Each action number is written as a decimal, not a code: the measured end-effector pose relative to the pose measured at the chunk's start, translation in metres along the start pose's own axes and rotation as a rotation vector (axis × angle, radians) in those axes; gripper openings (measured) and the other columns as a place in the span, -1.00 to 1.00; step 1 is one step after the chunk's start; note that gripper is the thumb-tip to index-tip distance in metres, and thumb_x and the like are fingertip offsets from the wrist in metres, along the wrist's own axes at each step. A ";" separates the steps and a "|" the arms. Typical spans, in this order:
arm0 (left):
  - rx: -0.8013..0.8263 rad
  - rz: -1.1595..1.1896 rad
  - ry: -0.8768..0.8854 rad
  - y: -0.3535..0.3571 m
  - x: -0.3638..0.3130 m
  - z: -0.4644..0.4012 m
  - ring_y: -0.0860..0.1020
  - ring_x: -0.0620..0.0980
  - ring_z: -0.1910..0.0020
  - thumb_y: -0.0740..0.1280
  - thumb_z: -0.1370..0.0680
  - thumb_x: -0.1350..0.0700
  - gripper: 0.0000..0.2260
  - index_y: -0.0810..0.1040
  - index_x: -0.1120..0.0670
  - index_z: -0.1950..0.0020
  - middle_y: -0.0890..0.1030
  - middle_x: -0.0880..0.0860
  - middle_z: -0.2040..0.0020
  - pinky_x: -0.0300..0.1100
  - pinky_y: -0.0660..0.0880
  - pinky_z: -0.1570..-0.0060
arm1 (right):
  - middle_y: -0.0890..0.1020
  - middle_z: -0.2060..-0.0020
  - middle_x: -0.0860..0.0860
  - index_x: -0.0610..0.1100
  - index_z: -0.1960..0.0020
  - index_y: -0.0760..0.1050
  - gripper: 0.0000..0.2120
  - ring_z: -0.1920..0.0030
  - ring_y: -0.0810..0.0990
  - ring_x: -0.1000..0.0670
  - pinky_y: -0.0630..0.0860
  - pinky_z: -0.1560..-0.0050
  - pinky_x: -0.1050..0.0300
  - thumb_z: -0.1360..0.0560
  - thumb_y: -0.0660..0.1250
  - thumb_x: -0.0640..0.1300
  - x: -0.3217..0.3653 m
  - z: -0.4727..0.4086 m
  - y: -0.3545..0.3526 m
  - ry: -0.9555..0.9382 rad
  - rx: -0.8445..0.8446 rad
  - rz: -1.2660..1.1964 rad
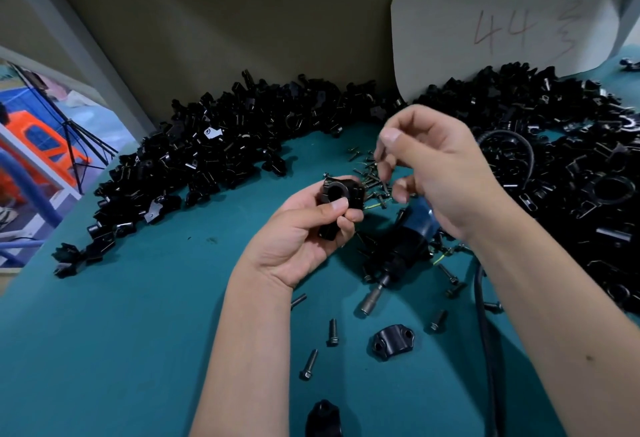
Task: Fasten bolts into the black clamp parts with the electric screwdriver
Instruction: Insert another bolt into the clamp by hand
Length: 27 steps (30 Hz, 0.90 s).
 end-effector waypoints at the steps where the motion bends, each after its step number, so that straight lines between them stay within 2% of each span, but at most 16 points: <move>1: -0.014 0.004 0.004 -0.001 0.000 0.000 0.57 -0.01 0.24 0.32 -0.47 0.40 -0.76 0.73 0.23 -0.03 0.60 0.18 0.02 -0.32 0.56 0.29 | 0.60 0.26 -0.11 -0.21 0.09 0.51 -0.86 0.30 0.58 -0.05 0.42 0.49 0.16 -0.66 0.31 -0.28 -0.002 -0.001 -0.004 0.023 -0.024 -0.007; 5: -0.032 0.027 0.006 -0.001 -0.001 0.000 0.56 -0.01 0.25 0.32 -0.46 0.41 -0.76 0.71 0.25 -0.02 0.58 0.21 -0.01 -0.32 0.55 0.31 | 0.60 0.25 -0.15 -0.27 0.07 0.58 -0.90 0.30 0.58 0.01 0.43 0.46 0.20 -0.62 0.39 -0.27 -0.013 0.000 -0.006 0.090 -0.022 0.064; 9: 0.001 0.038 -0.020 0.002 0.001 0.002 0.54 -0.03 0.25 0.30 -0.47 0.41 -0.75 0.70 0.26 -0.05 0.59 0.20 0.01 -0.33 0.53 0.32 | 0.63 0.26 -0.10 -0.28 0.01 0.67 -0.93 0.26 0.61 0.02 0.46 0.41 0.23 -0.59 0.40 -0.32 -0.012 0.000 -0.004 0.076 0.016 -0.055; 13: 0.027 0.027 -0.032 0.002 0.001 0.003 0.54 -0.04 0.22 0.30 -0.50 0.40 -0.76 0.70 0.25 -0.07 0.57 0.16 0.01 -0.34 0.53 0.30 | 0.67 0.26 -0.08 -0.29 -0.02 0.68 -0.91 0.27 0.62 0.03 0.48 0.41 0.25 -0.58 0.40 -0.36 -0.010 0.000 0.000 0.052 0.063 -0.090; 17: 0.043 0.028 -0.053 0.002 0.003 0.003 0.53 -0.04 0.20 0.30 -0.52 0.39 -0.76 0.58 0.31 -0.17 0.51 0.19 -0.10 -0.33 0.54 0.27 | 0.68 0.28 -0.09 -0.29 0.00 0.69 -0.92 0.28 0.62 0.02 0.49 0.39 0.25 -0.56 0.42 -0.37 -0.009 0.001 0.004 0.026 0.104 -0.047; 21: 0.060 0.039 -0.070 0.004 0.004 0.004 0.51 -0.06 0.18 0.30 -0.52 0.38 -0.74 0.56 0.31 -0.21 0.55 0.18 -0.12 -0.34 0.54 0.26 | 0.68 0.30 -0.09 -0.28 0.01 0.70 -0.93 0.30 0.62 0.02 0.50 0.39 0.25 -0.55 0.44 -0.36 -0.008 0.002 0.008 0.009 0.159 0.008; 23: 0.065 0.049 -0.081 0.004 0.005 0.005 0.51 -0.06 0.18 0.35 -0.50 0.40 -0.71 0.54 0.31 -0.22 0.54 0.19 -0.13 -0.34 0.54 0.27 | 0.67 0.33 -0.06 -0.27 0.02 0.70 -0.93 0.33 0.60 0.03 0.51 0.39 0.25 -0.54 0.45 -0.36 -0.006 0.002 0.008 0.008 0.170 0.025; 27: 0.130 0.135 -0.095 0.010 0.006 0.006 0.54 -0.03 0.17 0.57 -0.37 0.39 -0.61 0.58 0.36 -0.16 0.55 0.23 -0.12 -0.31 0.57 0.24 | 0.65 0.35 -0.04 -0.25 0.04 0.72 -0.93 0.36 0.57 0.05 0.50 0.40 0.26 -0.54 0.45 -0.34 -0.005 0.003 0.009 0.019 0.203 0.030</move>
Point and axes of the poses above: each hand's wrist, its own z-axis away from the middle knuckle, its own y-axis out of the palm, x = y × z, the point moved 8 cm from there along -z, towards the middle knuckle
